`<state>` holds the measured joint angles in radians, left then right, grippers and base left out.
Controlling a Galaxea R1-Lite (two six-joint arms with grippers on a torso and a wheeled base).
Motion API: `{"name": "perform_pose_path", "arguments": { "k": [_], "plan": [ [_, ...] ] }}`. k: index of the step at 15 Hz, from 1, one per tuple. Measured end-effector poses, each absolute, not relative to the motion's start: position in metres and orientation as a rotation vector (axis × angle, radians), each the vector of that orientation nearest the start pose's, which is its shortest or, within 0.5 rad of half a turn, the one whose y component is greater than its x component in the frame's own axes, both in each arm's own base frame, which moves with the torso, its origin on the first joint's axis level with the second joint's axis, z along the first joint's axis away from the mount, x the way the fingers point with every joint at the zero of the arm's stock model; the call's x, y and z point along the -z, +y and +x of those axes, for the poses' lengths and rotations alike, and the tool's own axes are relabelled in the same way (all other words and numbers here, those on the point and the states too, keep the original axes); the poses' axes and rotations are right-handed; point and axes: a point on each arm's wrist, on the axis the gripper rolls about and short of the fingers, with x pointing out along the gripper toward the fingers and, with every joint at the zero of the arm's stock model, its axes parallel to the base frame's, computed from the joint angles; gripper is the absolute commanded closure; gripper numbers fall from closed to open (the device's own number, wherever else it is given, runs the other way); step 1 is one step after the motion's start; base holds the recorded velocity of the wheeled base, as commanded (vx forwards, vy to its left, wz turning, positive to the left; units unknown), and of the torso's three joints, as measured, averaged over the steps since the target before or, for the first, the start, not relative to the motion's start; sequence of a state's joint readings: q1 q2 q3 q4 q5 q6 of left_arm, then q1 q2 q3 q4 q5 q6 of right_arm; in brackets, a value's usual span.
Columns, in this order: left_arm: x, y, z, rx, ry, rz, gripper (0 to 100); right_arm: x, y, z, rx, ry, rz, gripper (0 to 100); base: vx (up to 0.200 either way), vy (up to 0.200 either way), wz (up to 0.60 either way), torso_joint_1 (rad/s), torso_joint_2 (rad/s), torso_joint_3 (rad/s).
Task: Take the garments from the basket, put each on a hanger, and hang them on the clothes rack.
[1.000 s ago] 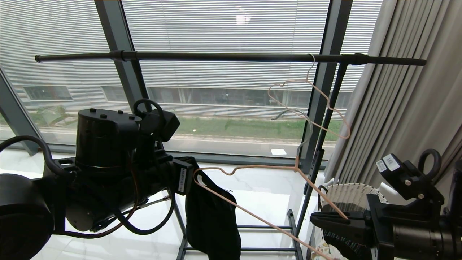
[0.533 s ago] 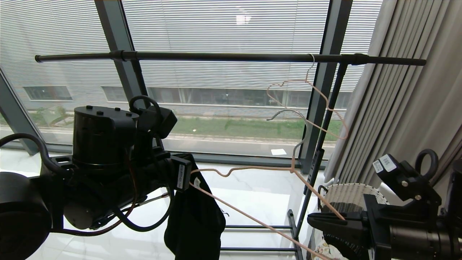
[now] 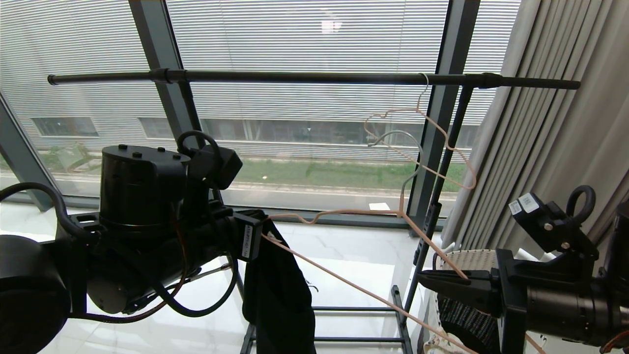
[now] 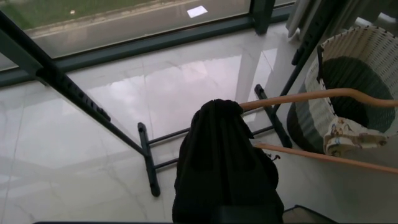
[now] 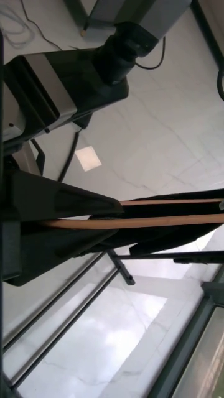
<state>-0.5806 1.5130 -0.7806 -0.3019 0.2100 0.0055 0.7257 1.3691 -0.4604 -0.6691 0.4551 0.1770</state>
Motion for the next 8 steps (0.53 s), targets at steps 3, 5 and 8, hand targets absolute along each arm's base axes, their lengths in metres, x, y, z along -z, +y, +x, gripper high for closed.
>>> {"name": "perform_pose_path", "arguments": {
  "k": [3,5,8],
  "plan": [
    [-0.196,-0.137,0.216,0.356,0.398,0.170,100,-0.178,0.146,0.149,-1.148,0.357,0.122,100,0.000,0.000,0.00,0.000,0.00,0.000],
    [-0.196,-0.138,0.215,0.328,0.397,0.156,100,-0.177,0.149,0.153,-1.149,0.343,0.123,100,0.000,0.000,0.00,0.000,0.00,0.000],
    [-0.197,-0.144,0.211,0.293,0.395,0.123,100,-0.176,0.159,0.160,-1.119,0.323,0.127,100,0.000,0.000,0.00,0.000,0.00,0.000]
  ]
}}
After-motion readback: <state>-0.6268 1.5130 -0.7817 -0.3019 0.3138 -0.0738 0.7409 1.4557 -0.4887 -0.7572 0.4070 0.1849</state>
